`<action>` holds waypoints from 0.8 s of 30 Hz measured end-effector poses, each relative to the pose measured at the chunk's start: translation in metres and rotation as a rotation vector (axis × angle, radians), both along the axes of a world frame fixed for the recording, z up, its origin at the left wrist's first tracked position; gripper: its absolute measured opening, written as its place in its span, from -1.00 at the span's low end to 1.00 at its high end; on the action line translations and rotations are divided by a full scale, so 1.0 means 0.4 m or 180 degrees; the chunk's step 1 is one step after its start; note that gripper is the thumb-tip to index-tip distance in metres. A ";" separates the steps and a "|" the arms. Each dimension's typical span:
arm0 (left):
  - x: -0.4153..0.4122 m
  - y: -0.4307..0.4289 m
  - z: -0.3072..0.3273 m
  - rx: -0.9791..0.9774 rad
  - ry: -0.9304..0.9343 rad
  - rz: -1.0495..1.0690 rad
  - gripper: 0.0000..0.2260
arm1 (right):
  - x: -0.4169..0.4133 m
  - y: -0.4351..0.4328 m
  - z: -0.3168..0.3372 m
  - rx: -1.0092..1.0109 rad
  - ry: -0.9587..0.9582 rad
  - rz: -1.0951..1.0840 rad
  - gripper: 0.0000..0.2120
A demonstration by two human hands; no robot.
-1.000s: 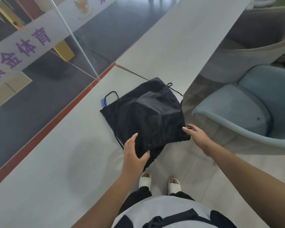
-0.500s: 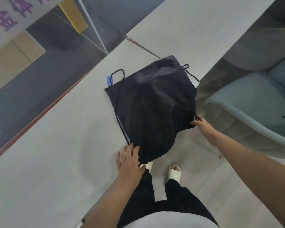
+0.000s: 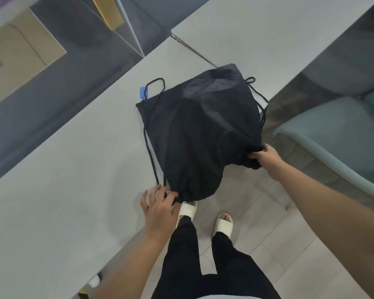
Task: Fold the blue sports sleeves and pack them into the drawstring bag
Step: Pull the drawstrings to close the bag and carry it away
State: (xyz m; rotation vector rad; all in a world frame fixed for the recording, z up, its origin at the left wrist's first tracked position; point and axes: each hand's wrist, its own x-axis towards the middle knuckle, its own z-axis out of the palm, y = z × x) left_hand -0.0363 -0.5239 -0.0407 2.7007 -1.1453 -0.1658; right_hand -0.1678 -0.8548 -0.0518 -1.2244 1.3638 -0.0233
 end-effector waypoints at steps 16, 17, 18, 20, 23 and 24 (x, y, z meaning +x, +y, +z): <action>0.146 -0.001 0.355 -0.1546 0.1816 0.0660 -0.78 | -0.235 0.174 0.245 -0.2158 0.0665 0.2458 -0.14; 0.161 -0.007 0.378 -0.1592 0.1952 0.0657 -0.79 | -0.235 0.175 0.258 -0.2393 0.0664 0.2387 -0.25; 0.177 -0.013 0.402 -0.1596 0.2054 0.0619 -0.79 | -0.232 0.172 0.275 -0.2590 0.0602 0.2267 -0.37; 0.206 -0.023 0.438 -0.1491 0.2235 0.0515 -0.80 | -0.223 0.153 0.313 -0.2878 0.0490 0.2021 -0.52; 0.251 -0.031 0.459 -0.1144 0.2487 0.0338 -0.80 | -0.207 0.115 0.375 -0.2985 0.0402 0.1795 -0.63; 0.267 -0.032 0.462 -0.0922 0.2525 0.0252 -0.83 | -0.203 0.103 0.393 -0.2990 0.0407 0.1763 -0.67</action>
